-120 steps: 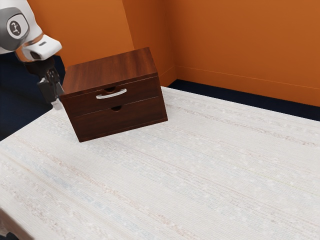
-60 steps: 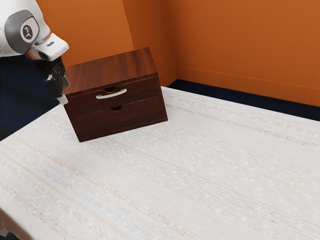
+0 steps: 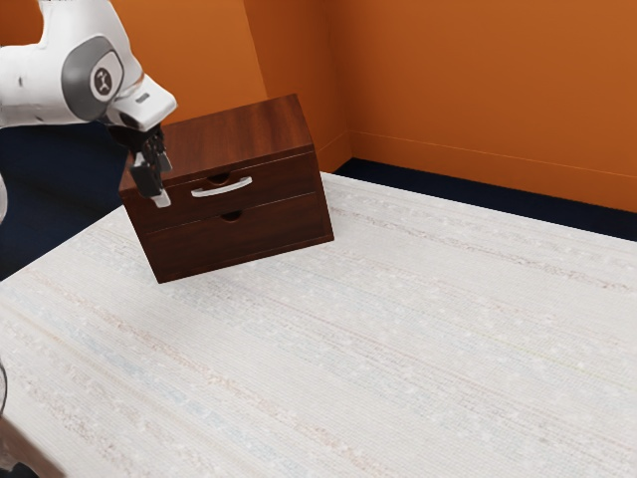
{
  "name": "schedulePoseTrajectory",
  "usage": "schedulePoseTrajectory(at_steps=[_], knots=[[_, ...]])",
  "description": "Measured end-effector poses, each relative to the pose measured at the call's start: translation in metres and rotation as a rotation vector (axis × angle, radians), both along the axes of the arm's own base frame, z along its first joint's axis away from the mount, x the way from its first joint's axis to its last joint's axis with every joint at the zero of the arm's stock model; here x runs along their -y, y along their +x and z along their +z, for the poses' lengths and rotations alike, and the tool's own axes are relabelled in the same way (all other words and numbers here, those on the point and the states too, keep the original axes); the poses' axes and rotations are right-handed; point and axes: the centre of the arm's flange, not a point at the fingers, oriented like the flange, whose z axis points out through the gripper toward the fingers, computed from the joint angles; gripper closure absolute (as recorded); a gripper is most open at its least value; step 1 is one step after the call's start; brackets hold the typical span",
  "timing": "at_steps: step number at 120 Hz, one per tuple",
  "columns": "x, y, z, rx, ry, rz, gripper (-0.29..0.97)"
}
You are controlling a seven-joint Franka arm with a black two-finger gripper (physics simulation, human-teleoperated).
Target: Pull the drawer handle with one arm to open the drawer
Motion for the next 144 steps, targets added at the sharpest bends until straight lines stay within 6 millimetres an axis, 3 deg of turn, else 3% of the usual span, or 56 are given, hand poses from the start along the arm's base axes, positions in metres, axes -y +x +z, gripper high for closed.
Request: schedulePoseTrajectory(at_steps=[25,48,95,112,132,144], knots=[[0.005,0.015,-0.017,0.007,0.004,-0.01,0.14],[0.012,0.023,-0.017,0.022,0.006,-0.02,0.17],[0.023,0.049,-0.038,0.026,0.006,-0.051,0.19],[0.02,0.057,-0.056,0.01,0.002,-0.052,0.19],[0.03,0.066,-0.063,0.022,-0.005,-0.077,0.19],[0.033,0.068,-0.07,0.016,-0.01,-0.082,0.13]])
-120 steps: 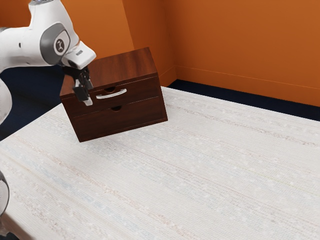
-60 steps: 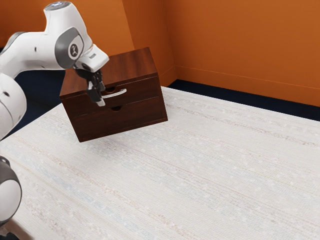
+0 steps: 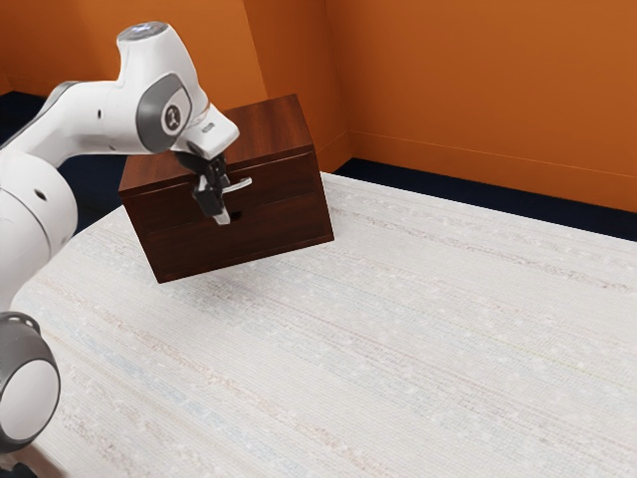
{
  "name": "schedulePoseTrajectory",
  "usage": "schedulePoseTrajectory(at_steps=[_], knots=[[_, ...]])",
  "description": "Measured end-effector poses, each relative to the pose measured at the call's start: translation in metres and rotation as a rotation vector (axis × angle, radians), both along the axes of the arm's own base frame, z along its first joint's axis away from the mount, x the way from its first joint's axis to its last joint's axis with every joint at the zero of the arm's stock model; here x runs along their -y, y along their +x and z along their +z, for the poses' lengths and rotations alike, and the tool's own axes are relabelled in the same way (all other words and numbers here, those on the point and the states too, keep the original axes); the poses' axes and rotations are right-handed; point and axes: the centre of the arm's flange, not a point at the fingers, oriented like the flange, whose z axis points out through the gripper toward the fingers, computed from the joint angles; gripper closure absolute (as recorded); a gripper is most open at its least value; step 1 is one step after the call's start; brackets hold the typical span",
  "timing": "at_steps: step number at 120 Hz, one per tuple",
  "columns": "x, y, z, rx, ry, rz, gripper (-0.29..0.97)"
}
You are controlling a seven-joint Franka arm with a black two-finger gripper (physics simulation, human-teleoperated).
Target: Pull the drawer handle with one arm to open the drawer
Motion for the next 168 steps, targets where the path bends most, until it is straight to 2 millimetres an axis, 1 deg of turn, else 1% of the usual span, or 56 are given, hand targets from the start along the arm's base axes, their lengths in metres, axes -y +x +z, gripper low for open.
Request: schedulePoseTrajectory(at_steps=[2,5,11,21,37,43,53,61,65,70,79,85,97,117,125,133,145,149,159,168], knots=[[0.001,0.0,-0.002,-0.003,-0.002,-0.001,0.11],[0.002,-0.001,-0.004,-0.006,-0.005,-0.003,0.12],[0.006,-0.004,-0.004,-0.011,-0.009,-0.007,0.12],[0.01,-0.012,0.001,-0.014,-0.01,-0.011,0.21],[0.015,-0.023,0.011,-0.015,0.015,-0.014,0.28],[0.018,-0.026,0.012,-0.021,0.023,-0.017,0.27],[0.03,-0.027,0.005,-0.038,0.032,-0.03,0.2],[0.036,-0.029,0.0,-0.044,0.034,-0.034,0.15],[0.039,-0.031,-0.001,-0.044,0.035,-0.036,0.17],[0.042,-0.033,-0.001,-0.045,0.034,-0.039,0.17],[0.05,-0.038,0.0,-0.04,0.033,-0.045,0.21],[0.054,-0.041,-0.001,-0.039,0.032,-0.048,0.21],[0.066,-0.045,0.003,-0.036,0.052,-0.061,0.32],[0.071,-0.048,0.004,-0.032,0.07,-0.059,0.33],[0.071,-0.049,0.006,-0.026,0.073,-0.055,0.32],[0.073,-0.051,0.004,-0.03,0.072,-0.05,0.25],[0.079,-0.059,0.001,-0.034,0.071,-0.048,0.18],[0.082,-0.062,0.001,-0.035,0.074,-0.049,0.18],[0.092,-0.074,0.005,-0.03,0.076,-0.054,0.22],[0.098,-0.086,0.004,-0.029,0.072,-0.056,0.21]])
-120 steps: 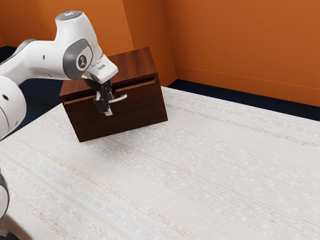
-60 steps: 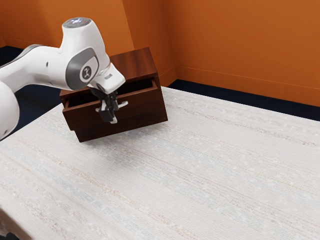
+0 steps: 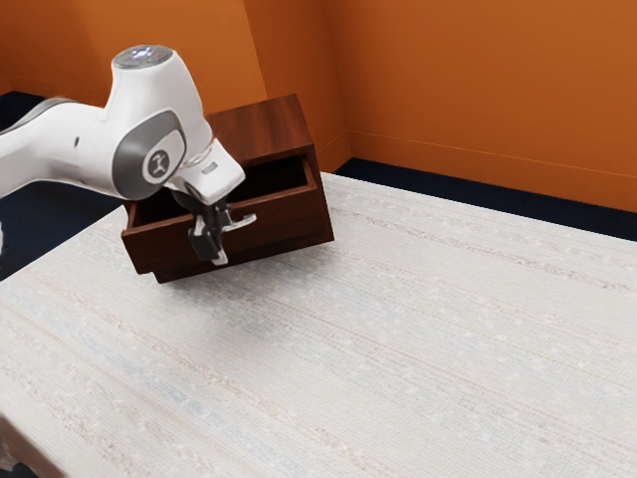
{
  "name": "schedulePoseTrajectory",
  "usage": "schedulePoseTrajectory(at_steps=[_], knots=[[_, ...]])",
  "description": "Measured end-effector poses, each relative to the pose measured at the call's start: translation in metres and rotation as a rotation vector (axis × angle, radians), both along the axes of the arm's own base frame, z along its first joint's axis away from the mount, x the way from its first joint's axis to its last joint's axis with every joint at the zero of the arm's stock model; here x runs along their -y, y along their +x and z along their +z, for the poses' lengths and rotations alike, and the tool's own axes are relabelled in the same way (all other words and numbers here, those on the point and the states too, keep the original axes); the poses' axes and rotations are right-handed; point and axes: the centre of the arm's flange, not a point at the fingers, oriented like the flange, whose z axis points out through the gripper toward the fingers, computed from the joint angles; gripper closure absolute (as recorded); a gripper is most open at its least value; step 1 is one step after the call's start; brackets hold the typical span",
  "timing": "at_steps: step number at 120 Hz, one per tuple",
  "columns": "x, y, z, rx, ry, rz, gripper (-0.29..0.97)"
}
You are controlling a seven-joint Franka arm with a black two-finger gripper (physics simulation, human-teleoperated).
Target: Pull the drawer handle with one arm to open the drawer
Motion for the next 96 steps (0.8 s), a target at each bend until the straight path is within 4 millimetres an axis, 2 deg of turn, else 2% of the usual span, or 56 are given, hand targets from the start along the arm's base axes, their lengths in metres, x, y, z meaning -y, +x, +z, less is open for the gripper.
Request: schedulePoseTrajectory(at_steps=[18,47,72,79,87,91,96], knots=[[0.013,-0.019,0.0,0.006,0.006,-0.004,0.23],[0.031,-0.039,-0.004,0.014,0.001,-0.006,0.15],[0.042,-0.054,-0.001,0.031,-0.01,-0.003,0.18],[0.04,-0.064,0.018,0.067,-0.012,0.007,0.15],[0.033,-0.085,0.054,0.126,-0.013,0.026,0.11],[0.03,-0.098,0.078,0.16,-0.015,0.037,0.09],[0.031,-0.104,0.113,0.199,-0.02,0.051,0.07]])
